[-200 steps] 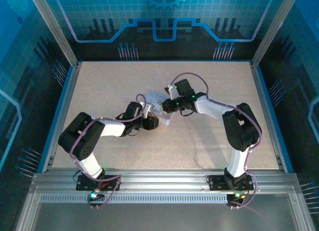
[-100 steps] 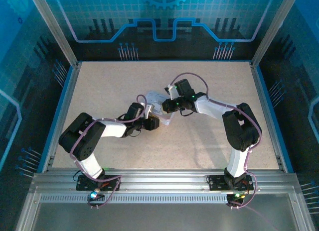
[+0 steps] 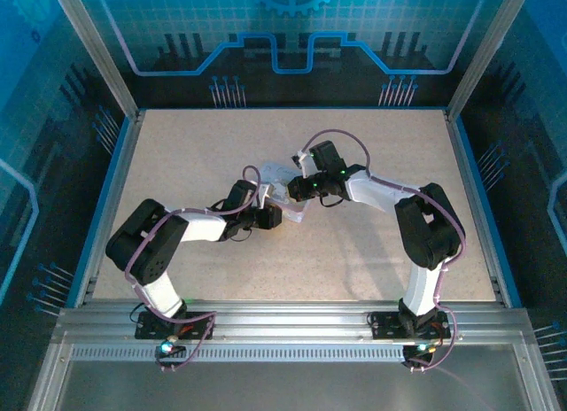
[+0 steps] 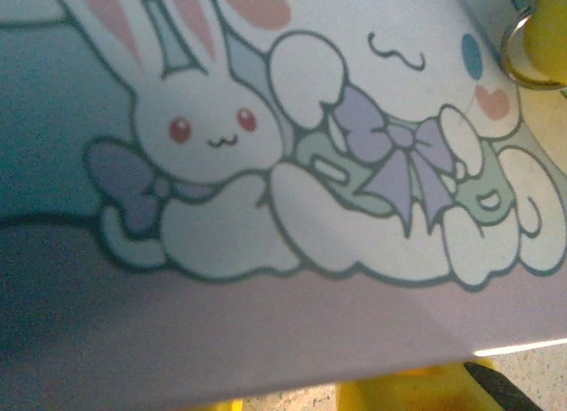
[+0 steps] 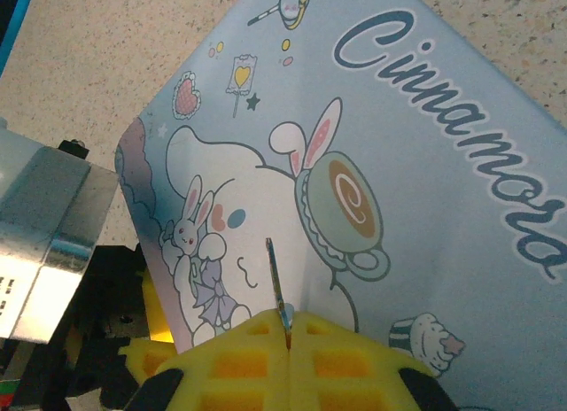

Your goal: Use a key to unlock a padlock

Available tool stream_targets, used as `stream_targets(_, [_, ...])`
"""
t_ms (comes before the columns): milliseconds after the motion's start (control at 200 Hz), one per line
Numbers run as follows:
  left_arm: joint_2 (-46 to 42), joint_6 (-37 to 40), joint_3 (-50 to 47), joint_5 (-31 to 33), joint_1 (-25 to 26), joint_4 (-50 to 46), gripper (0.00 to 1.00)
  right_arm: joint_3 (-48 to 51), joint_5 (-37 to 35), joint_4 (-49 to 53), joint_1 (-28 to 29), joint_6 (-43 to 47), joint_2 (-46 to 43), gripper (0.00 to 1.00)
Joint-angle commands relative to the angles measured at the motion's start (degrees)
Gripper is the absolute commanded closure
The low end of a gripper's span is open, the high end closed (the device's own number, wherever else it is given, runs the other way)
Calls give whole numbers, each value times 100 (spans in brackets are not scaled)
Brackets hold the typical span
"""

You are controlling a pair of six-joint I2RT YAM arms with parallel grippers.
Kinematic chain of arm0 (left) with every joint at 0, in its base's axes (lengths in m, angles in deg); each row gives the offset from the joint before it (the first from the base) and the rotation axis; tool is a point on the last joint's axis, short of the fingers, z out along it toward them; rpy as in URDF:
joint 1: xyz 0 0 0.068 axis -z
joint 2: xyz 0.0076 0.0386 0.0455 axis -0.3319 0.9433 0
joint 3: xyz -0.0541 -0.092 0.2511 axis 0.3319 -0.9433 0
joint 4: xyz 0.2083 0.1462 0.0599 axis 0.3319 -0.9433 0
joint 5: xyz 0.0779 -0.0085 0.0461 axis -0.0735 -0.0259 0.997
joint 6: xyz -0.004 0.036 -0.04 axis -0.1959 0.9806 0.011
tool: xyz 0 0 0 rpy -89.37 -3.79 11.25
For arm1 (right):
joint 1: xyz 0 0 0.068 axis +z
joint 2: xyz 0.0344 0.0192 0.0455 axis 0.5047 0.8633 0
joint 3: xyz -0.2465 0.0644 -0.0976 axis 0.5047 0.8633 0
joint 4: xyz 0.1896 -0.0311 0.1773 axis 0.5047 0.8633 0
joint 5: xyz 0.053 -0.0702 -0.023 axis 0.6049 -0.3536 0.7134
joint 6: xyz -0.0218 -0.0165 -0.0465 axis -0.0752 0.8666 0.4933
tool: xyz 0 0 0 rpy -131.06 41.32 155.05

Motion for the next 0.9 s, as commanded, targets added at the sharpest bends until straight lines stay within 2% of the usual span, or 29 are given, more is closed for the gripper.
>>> stream_targets(0, [-44, -88, 190, -63, 66, 30, 72, 183, -140, 186, 122, 92, -47, 100])
stream_targets(215, [-343, -372, 184, -273, 69, -50, 74, 457, -164, -53, 107, 375, -598, 100])
stream_targets(575, [-899, -1353, 182, -820, 77, -327, 75, 2059, -25, -620, 328, 1206, -2058, 100])
stream_targets(895, [-1167, -2099, 143, -1116, 75, -447, 75, 2722, -279, -729, 823, 1965, -2266, 100])
